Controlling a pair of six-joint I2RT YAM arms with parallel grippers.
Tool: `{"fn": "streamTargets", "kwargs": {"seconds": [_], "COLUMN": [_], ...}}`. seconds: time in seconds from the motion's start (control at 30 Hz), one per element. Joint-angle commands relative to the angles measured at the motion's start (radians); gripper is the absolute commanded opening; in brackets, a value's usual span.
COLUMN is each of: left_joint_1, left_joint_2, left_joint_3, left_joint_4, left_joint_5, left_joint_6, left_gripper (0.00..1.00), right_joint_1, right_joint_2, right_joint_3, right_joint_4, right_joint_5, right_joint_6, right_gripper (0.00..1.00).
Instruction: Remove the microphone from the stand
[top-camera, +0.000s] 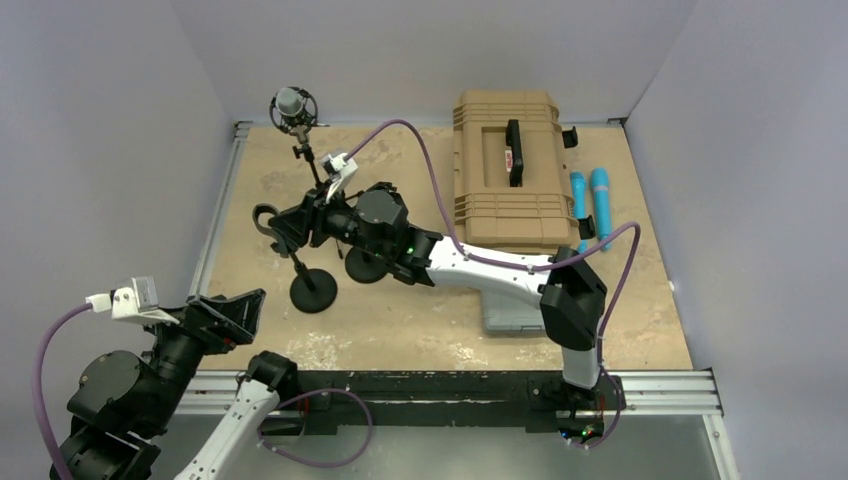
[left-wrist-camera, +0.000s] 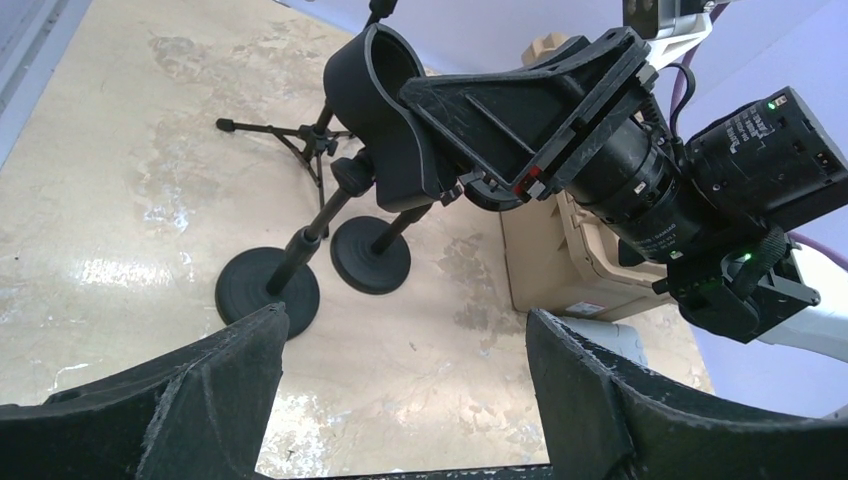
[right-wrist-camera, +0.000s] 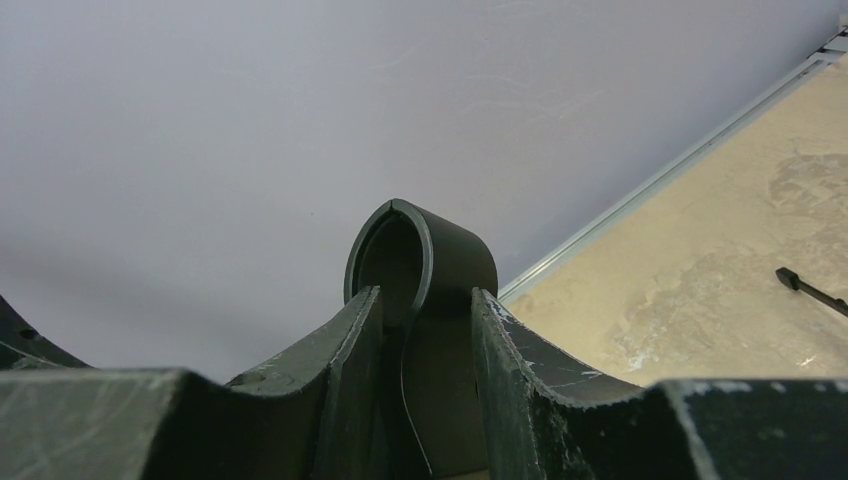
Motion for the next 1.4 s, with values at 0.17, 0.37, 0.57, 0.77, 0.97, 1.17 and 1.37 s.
{"fn": "streamTargets", "kwargs": {"seconds": [0.17,0.37,0.57,0.77,0.97,1.17,1.37], "left_joint_1": [-0.002,-0.002,-0.003,-0.002,-0.003,-0.003,-0.003], "left_joint_2": [0.016,0.007,0.007,0.005,0.002,0.028,0.081], "left_joint_3": [-0.005,-0.006,-0.012,-0.012,-0.009,-0.031,-0.045], "left_joint_4": [0.03,0.023,0.026,0.021,0.019,0.03,0.05], "left_joint_5": [0.022,0.018,0.015,0.02,0.009,0.032,0.055], "left_joint_6": [-0.018,-0.018,-0.015,-0.016,-0.012,-0.013,-0.006], "left_gripper": [0.86,0.86,0.86,0.86,0.86,0.86,0.87], "right_joint_1": [0.021,0.033,0.055,0.06,0.06,0.06,0.059], "right_joint_2": [0.121,0.149,0.166,0.168,0.039,-0.096,-0.28], "right_joint_3": [-0.005,0.007,0.013,0.062,0.065,0.063,-0.032], "right_joint_4": [-0.315,-0.4,-0.422,-0.46,-0.449,-0.434,-0.411], "right_joint_5": [0.084,0.19,0.227,0.222,0.168,0.165,0.258], "right_joint_6": [-0.1,-0.13,-0.166,-0.184,-0.194,-0.226,-0.249], "right_gripper": [0.35,0.35,0.36,0.39,0.55,0.75,0.9]}}
